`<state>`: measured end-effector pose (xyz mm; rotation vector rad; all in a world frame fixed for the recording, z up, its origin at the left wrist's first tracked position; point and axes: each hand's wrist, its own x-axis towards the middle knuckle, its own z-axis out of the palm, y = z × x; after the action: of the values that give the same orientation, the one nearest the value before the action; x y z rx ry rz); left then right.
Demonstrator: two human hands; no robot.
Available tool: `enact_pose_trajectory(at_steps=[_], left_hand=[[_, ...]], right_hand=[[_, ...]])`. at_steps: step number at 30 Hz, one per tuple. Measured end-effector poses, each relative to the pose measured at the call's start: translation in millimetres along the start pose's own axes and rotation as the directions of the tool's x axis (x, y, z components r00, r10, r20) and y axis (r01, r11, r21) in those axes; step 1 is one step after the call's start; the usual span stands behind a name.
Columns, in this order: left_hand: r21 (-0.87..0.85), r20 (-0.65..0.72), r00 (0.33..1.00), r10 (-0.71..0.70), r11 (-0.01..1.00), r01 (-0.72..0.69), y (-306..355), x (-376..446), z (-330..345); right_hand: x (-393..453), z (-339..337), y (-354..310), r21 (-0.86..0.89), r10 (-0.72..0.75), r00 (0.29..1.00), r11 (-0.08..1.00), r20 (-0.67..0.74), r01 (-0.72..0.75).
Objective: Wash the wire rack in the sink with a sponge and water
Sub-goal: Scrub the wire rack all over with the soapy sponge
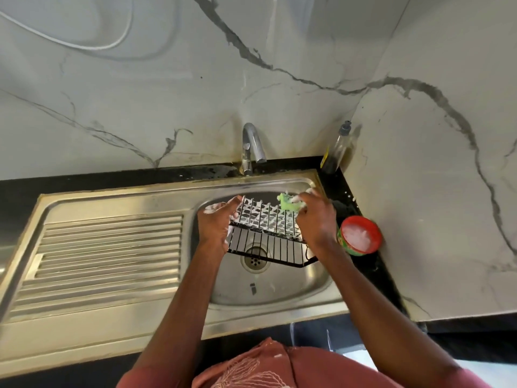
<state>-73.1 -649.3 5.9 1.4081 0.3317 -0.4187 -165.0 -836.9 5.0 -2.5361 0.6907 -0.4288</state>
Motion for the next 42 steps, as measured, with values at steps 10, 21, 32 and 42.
enact_pose_trajectory(at_steps=[10, 21, 32, 42], left_hand=[[0.032, -0.039, 0.998, 0.049, 0.998, -0.048, 0, 12, -16], [0.038, 0.032, 0.999, 0.038, 0.999, -0.039, -3, 18, -21], [0.010, 0.104, 0.994, -0.026, 1.000, 0.025, -3, 22, -31], [0.177, -0.109, 0.993, 0.048, 0.984, -0.028, 28, 50, 9]], right_hand=[[-60, 3, 32, 0.100, -0.123, 0.991, 0.988, 0.058, 0.117], [-7, -7, 38, 0.080, 0.010, 0.998, 0.997, -0.058, -0.006], [-61, -20, 56, 0.444, -0.068, 0.987, 0.896, 0.148, -0.004], [-35, -6, 39, 0.657, 0.200, 0.934, 0.667, 0.295, -0.351]])
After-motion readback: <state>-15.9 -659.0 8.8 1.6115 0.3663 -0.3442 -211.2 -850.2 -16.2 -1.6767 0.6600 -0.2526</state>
